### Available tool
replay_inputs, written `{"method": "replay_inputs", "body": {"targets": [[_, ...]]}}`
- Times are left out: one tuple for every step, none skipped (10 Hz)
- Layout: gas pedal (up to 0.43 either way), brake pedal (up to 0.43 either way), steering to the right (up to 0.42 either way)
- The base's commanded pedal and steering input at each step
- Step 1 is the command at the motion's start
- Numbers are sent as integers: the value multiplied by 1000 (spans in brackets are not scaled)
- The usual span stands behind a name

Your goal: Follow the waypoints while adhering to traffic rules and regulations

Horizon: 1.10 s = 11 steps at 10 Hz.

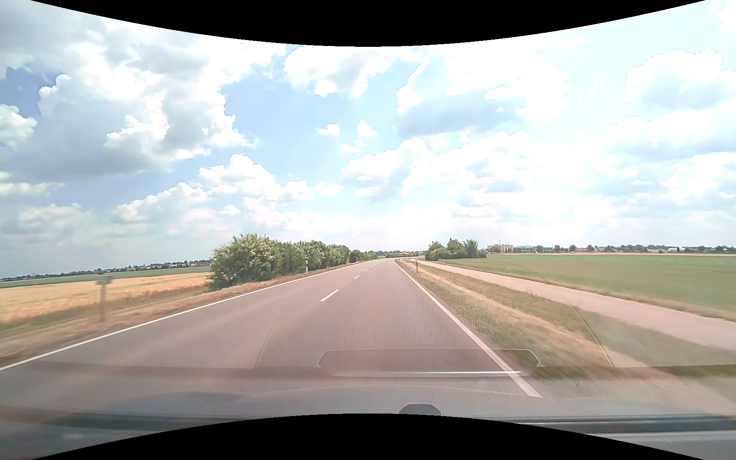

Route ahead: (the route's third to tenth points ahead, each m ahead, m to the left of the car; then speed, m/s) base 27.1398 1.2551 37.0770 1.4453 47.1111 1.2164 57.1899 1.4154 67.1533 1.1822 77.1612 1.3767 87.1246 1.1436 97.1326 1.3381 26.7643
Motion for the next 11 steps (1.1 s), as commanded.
{"method": "replay_inputs", "body": {"targets": [[220,0,-4],[220,0,-3],[220,0,-3],[220,0,-3],[220,0,-3],[220,0,-2],[209,0,-1],[209,0,-1],[197,0,-2],[197,0,-2],[197,0,-2]]}}
